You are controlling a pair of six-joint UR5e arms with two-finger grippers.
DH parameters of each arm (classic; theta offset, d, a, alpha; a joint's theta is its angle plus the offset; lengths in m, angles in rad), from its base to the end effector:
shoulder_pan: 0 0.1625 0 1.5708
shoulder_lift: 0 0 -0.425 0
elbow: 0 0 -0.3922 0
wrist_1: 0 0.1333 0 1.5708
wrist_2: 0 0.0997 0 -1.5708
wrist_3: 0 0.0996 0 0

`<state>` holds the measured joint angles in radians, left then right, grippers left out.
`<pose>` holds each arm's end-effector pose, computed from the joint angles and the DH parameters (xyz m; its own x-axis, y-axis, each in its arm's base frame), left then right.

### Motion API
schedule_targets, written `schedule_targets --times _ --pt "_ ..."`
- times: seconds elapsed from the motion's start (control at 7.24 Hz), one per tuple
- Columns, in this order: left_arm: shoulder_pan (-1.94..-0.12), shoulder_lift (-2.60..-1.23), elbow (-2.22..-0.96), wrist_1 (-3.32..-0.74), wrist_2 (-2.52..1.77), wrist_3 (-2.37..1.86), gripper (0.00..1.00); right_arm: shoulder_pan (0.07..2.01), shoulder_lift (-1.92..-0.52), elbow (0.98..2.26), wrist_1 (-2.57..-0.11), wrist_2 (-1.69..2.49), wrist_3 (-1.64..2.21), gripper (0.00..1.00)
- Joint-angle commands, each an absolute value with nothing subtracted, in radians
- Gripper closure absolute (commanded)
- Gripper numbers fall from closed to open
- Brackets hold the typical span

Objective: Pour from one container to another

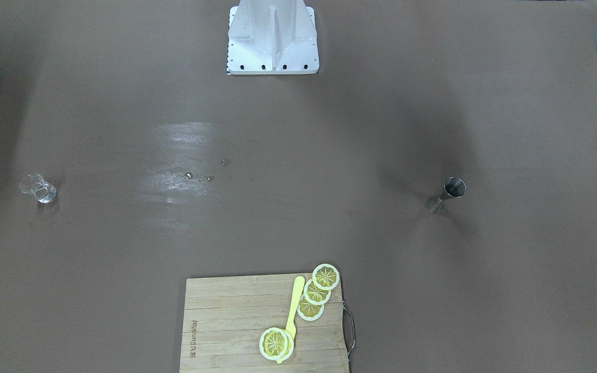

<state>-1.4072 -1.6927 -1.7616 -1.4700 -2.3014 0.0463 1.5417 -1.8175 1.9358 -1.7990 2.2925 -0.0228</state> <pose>0.0217 -0.5416 0.5152 0.7038 0.3042 -0.6420 -0.1920 0.9515 0.2403 0.0565 -0.3784 0.6136 0.7516 0.0279 0.6590 0.0461 0.9944 -0.0947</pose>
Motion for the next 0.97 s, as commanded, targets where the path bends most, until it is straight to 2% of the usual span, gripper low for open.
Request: schedule_targets --times 0.0,0.28,0.55,0.83 --pt "-1.466 -1.564 -1.778 -1.474 -2.353 0.186 0.02 1.534 -1.824 2.015 -1.912 2.295 -0.018 0.0" --pt "-1.491 -1.449 -1.802 -1.508 -2.364 0.221 0.02 1.514 -1.815 2.057 -1.921 2.298 -0.02 0.0" --pt "-1.541 -1.395 -1.804 -1.525 -2.368 0.251 0.02 1.479 -1.746 2.06 -1.924 2.301 -0.017 0.0" --pt "-1.569 -1.388 -1.789 -1.505 -2.379 0.269 0.02 1.454 -1.741 2.141 -1.942 2.348 0.148 0.0"
